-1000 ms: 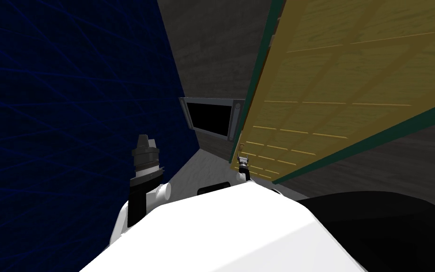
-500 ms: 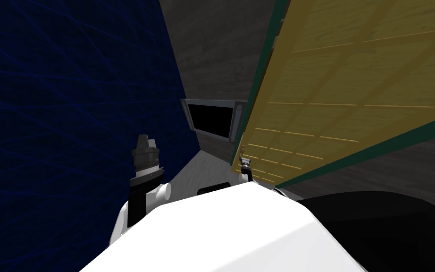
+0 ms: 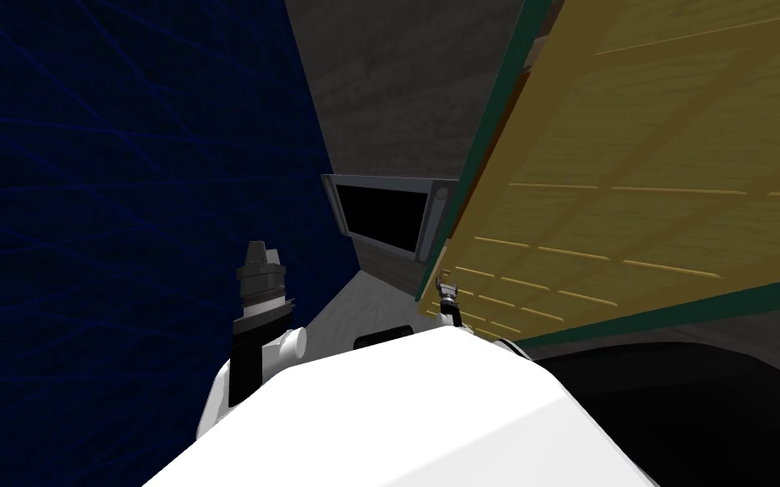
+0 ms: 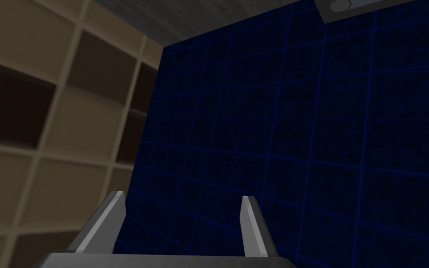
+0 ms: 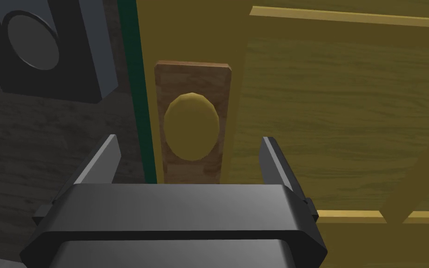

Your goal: Pull the door open

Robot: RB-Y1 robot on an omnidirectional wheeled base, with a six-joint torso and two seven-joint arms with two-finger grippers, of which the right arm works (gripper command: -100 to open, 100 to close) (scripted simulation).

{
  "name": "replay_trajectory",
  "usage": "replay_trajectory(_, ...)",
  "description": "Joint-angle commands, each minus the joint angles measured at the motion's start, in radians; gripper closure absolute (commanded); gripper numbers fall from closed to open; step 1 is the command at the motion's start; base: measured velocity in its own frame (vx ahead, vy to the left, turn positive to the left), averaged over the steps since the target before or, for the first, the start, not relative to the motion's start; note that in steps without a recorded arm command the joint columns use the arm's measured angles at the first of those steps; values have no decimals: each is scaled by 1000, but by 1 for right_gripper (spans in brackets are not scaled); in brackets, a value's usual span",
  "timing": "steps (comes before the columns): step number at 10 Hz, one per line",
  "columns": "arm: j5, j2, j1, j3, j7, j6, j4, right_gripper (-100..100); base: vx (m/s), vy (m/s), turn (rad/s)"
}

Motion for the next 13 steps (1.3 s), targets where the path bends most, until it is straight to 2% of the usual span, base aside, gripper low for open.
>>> replay_trajectory(1, -3, -16, 28, -4, -6, 15, -39, -100, 121, 0, 20)
replay_trajectory(2, -3, -16, 28, -4, -6, 15, -39, -100, 47, 7, -9)
replay_trajectory(3, -4, -45, 41, -3, -42, 11, -31, -100, 111, -29, 51)
replay_trajectory(4, -4, -45, 41, -3, -42, 11, -31, -100, 135, -13, 38)
replay_trajectory(5, -1, -41, 33, -1, -47, -1, -14, -100, 51, 1, -2)
replay_trajectory(6, -1, -41, 33, -1, -47, -1, -14, 100, -11, -1, -5)
replay_trajectory(11, -1, -41, 33, -1, -47, -1, -14, 100, -6, 0, 6)
replay_trajectory(12, 11, -45, 33, 19, -59, 4, -23, 100, -131, -13, 54)
replay_trajectory(13, 13, -46, 33, 24, -62, 5, -25, 100, -208, 0, 57)
